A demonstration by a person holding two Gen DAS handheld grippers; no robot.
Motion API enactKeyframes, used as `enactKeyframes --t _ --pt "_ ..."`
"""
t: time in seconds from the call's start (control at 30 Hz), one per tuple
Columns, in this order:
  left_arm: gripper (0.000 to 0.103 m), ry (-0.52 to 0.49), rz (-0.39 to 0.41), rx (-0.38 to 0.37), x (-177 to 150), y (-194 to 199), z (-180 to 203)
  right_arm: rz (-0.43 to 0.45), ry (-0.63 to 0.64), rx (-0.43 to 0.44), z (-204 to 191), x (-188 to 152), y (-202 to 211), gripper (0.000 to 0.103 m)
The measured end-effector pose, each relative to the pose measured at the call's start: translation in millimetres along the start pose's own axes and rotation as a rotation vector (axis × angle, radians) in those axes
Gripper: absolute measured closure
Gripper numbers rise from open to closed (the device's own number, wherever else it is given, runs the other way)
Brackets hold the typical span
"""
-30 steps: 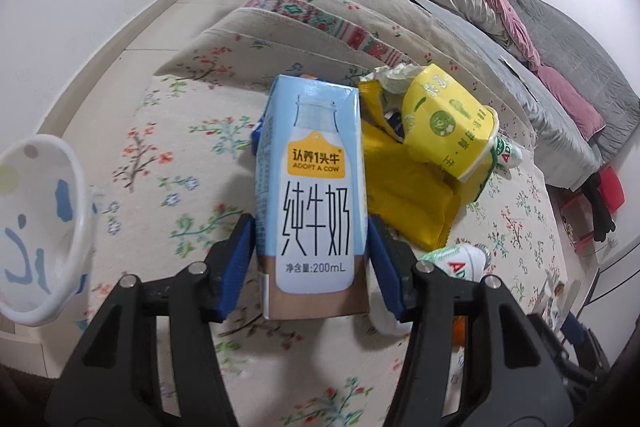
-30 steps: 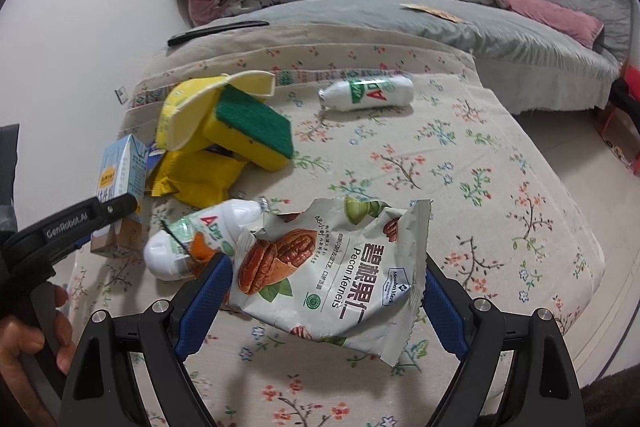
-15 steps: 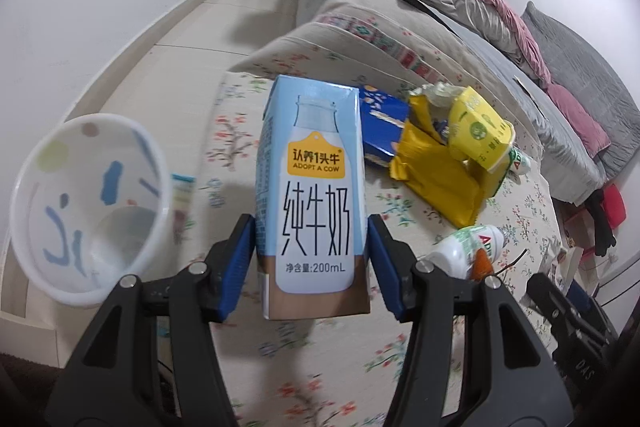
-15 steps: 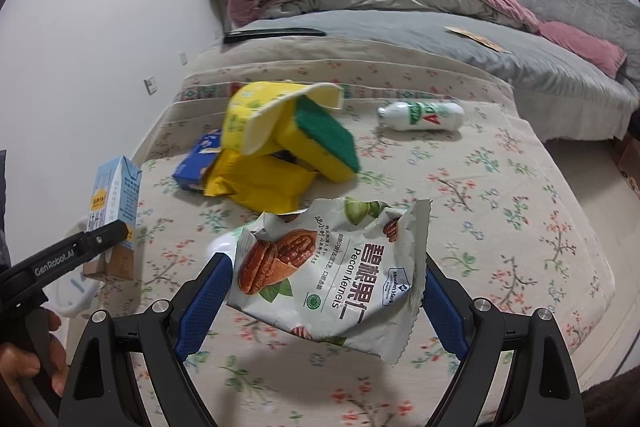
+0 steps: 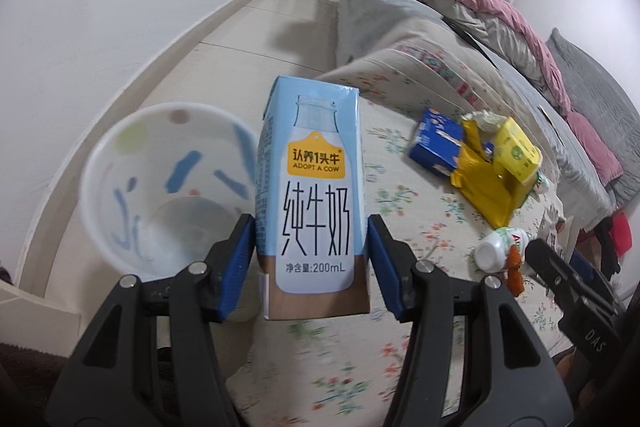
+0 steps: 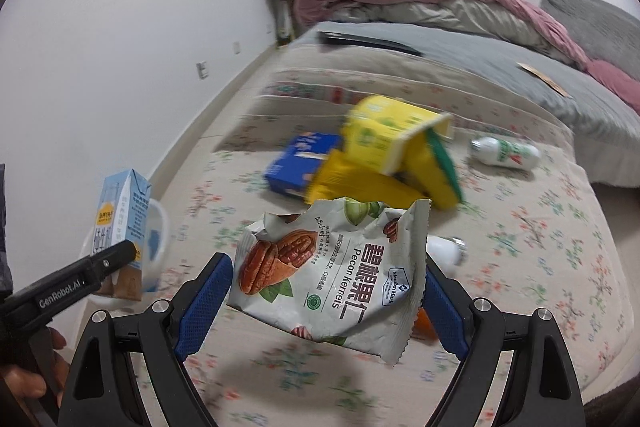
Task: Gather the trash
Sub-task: 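Carry the milk carton and snack bag to the white bin and release both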
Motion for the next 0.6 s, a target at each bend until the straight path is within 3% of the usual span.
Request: enactKeyframes --t 0.6 --pt "0.045 0.211 0.044 0.125 2.9 25.0 -120.9 -0.070 0.162 0.244 -140.9 9.0 -62.5 0.011"
Point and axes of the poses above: each gripper's, at about its wrist camera, not at the fingertips, and y roughly against the way its jaws point, z to its right, x to its top, the point moved 6 cm from there along -y, roughly the way its jaws point, and after that the axes turned 2 degrees about x, right-handed, at the moved point
